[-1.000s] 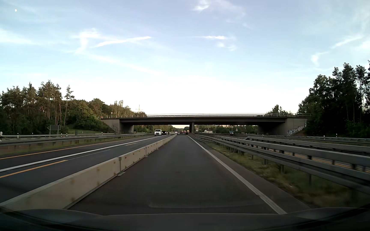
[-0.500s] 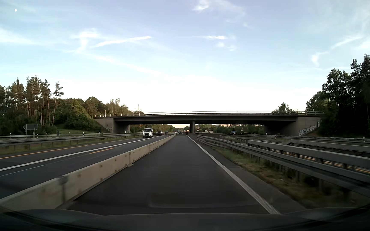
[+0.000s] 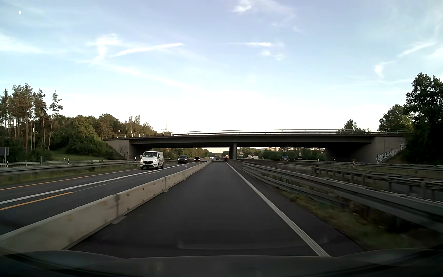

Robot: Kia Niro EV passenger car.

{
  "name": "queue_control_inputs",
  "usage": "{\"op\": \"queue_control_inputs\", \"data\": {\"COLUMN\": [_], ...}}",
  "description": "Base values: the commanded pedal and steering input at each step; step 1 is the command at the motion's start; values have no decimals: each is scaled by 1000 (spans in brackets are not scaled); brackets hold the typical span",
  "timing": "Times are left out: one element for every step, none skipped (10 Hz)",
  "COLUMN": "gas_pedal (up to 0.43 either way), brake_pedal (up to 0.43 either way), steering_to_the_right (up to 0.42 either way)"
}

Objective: Follow the waypoints while adhering to traffic rules and regulations

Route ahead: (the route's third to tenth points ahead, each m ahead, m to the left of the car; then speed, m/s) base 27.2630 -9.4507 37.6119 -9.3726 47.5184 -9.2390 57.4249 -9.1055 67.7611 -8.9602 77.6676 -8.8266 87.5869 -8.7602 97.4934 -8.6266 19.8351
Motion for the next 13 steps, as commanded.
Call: {"op": "queue_control_inputs", "data": {"gas_pedal": [79, 79, 79, 79, 79, 79, 79, 79, 79, 79, 79, 79, 79], "brake_pedal": [0, 0, 0, 0, 0, 0, 0, 0, 0, 0, 0, 0, 0], "steering_to_the_right": [-4, -4, -3, -3, -3, -3, -2, -2, -2, -2, -2, -2, -2]}}
